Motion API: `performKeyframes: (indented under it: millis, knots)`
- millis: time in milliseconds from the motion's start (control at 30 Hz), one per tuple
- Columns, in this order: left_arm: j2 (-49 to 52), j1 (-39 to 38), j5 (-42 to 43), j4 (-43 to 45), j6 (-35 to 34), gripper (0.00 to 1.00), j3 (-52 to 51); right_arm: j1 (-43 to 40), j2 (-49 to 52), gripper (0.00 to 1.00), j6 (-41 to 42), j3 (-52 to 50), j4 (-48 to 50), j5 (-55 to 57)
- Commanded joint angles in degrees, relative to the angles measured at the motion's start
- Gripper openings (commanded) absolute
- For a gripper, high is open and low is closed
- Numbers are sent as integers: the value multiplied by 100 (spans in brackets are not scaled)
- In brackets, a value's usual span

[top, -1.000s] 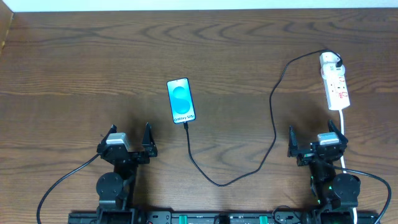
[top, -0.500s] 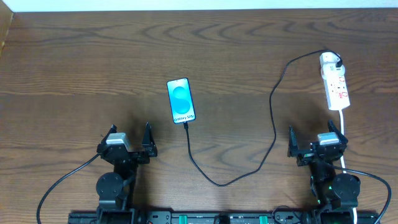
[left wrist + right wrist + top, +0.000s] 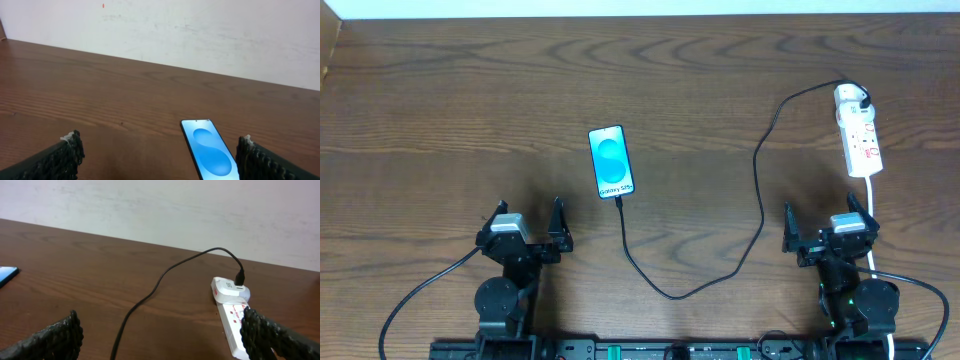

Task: Plug charger to phone and switch on socket

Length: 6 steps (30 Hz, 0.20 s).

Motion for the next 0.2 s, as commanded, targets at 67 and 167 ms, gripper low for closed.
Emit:
performKeyframes:
  millis: [67, 167]
  knots:
    - [-39, 24, -74, -278, 98, 98, -46, 2, -31, 99, 46, -9, -22, -2]
    - [-39, 24, -74, -278, 98, 98, -46, 2, -31, 99, 46, -9, -22, -2]
